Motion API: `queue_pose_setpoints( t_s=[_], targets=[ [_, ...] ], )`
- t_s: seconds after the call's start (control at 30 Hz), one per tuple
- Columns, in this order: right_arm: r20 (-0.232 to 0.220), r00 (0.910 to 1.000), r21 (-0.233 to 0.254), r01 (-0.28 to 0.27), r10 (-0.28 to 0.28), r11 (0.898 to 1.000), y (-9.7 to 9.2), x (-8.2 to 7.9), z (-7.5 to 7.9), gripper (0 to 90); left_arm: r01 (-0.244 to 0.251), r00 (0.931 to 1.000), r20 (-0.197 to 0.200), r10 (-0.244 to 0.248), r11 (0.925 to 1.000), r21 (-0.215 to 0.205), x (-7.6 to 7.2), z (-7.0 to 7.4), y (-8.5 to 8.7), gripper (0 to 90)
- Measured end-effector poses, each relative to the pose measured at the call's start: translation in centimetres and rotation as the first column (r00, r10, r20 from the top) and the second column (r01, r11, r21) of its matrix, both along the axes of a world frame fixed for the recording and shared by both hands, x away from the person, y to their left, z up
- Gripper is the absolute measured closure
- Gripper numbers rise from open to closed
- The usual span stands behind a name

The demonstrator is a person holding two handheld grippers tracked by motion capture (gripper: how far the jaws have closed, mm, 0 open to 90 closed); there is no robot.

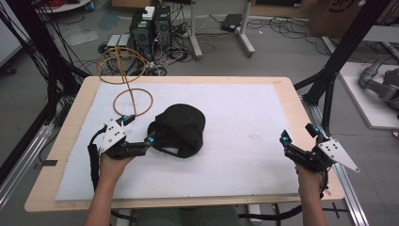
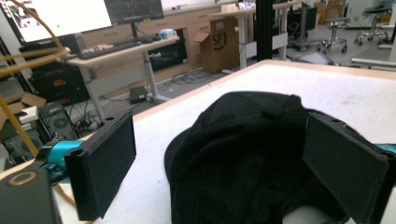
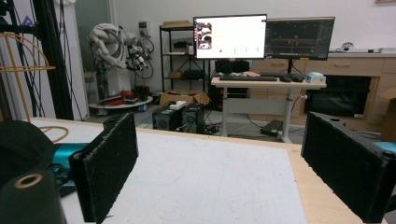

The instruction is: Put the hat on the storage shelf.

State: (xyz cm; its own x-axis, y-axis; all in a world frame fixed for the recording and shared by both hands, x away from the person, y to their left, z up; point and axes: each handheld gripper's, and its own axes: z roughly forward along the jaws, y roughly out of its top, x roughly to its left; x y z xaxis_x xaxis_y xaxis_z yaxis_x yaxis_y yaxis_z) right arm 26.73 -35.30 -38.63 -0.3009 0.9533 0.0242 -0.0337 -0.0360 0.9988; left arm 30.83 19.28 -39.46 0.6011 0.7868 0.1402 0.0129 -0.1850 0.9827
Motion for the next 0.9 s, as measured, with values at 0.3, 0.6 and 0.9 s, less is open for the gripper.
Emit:
queue_pose_setpoints(
  t_s=[0.3,0.6,0.9],
  targets=[
    [-0.001,1.0000,0.001,-0.002,0.002,1.000,0.0,0.0,-0.1,10.5,-0.003,0.9992,-0.041,0.005,0.9989,0.047,1.5,-1.1,-0.6,11.5],
    [0.001,1.0000,-0.002,-0.002,0.002,1.000,0.0,0.1,-0.1,10.5,0.002,0.9977,-0.068,0.003,0.9975,0.070,3.1,-2.3,-1.3,11.4],
    [-0.007,1.0000,-0.002,0.001,-0.001,1.000,0.0,0.1,-0.1,10.5,0.004,0.9965,-0.083,0.002,0.9973,0.074,4.0,-3.1,-1.9,12.5]
  ],
)
